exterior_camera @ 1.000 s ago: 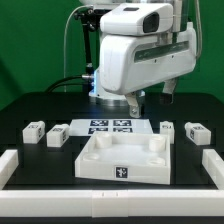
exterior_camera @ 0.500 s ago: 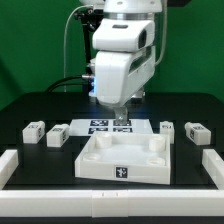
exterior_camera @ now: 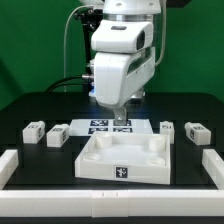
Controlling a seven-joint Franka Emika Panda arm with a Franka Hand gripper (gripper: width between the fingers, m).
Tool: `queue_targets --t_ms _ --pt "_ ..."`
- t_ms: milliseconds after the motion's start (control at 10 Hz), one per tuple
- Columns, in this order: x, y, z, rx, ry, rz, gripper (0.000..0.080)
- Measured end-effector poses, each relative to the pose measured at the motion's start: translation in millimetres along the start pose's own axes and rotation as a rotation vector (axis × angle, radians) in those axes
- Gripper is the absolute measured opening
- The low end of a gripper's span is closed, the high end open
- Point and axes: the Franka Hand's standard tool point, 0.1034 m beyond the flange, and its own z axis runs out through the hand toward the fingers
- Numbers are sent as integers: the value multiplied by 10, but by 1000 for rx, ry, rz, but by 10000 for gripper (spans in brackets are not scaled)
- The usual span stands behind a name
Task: Assemble one leg
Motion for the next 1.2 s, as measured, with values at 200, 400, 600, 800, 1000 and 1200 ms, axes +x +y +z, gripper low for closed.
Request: queue_targets --t_ms 200,400,600,800,1000,1200 --pt "-152 -376 209 38 -8 -2 650" --pt "-185 -679 439 59 -4 13 650" --pt "-174 -716 500 73 -7 12 650" --pt "-179 -714 505 72 -7 13 650" --pt "-222 -812 577 94 -4 -115 650" --pt "-222 -980 724 112 -4 -127 650"
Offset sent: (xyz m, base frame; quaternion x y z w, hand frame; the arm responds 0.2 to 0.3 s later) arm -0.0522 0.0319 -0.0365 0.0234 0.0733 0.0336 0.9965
